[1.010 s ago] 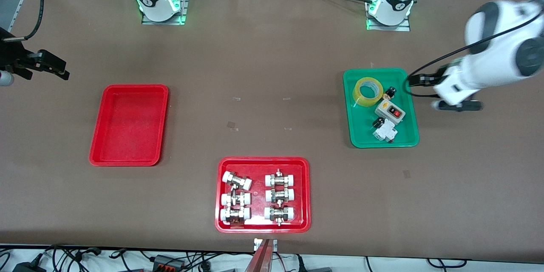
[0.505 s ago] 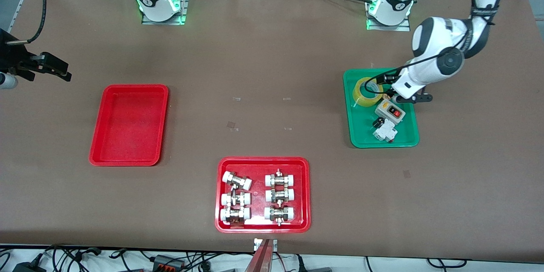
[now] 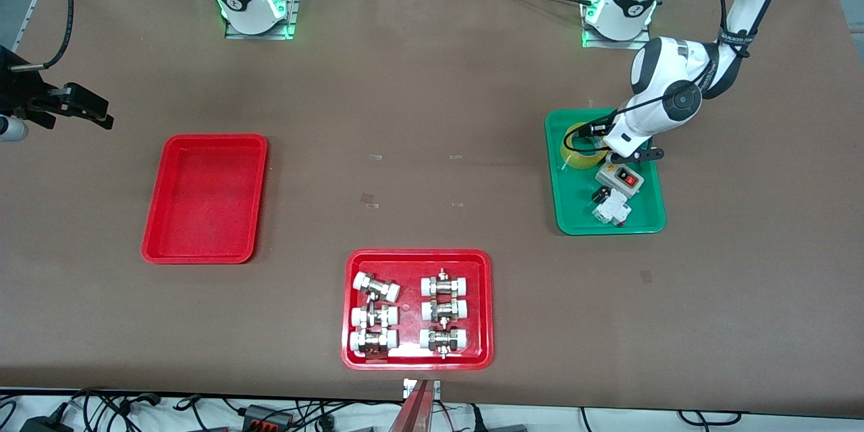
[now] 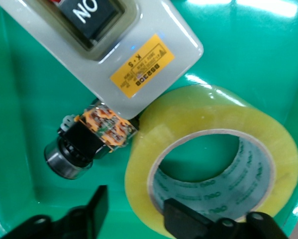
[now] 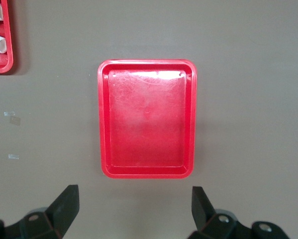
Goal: Left arm passes tape to right arm into tray
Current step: 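Close the left gripper on the tape roll's rim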
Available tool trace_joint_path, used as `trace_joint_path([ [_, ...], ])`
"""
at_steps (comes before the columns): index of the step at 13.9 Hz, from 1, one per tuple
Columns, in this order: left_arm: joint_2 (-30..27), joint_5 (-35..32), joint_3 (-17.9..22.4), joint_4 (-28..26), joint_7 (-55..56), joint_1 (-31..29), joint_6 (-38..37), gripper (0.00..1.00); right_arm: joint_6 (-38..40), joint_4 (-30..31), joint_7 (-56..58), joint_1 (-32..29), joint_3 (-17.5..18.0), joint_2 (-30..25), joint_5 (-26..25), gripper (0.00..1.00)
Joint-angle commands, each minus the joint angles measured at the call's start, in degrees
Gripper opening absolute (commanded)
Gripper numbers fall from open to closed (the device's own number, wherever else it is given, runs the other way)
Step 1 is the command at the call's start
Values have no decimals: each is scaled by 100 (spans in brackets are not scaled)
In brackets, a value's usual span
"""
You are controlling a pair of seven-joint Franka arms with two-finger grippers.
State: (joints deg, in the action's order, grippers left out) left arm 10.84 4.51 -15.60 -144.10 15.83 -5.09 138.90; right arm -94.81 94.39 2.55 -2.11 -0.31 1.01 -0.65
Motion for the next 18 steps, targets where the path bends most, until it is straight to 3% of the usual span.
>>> trace_joint_path([
  [1,58,59,-39,13,43,-71,41,30,-2,36,70,-53,40,-39,12,100],
  [5,50,50,-39,22,52,-71,14,14,-20,36,70,-61,40,-39,12,100],
  [7,41,59,-39,22,52,-89,-4,1,-11,36,70,-70,40,-39,12,100],
  [18,-275,50,-39,127,166,-89,-293,1,-20,36,70,-79,31,-31,12,100],
])
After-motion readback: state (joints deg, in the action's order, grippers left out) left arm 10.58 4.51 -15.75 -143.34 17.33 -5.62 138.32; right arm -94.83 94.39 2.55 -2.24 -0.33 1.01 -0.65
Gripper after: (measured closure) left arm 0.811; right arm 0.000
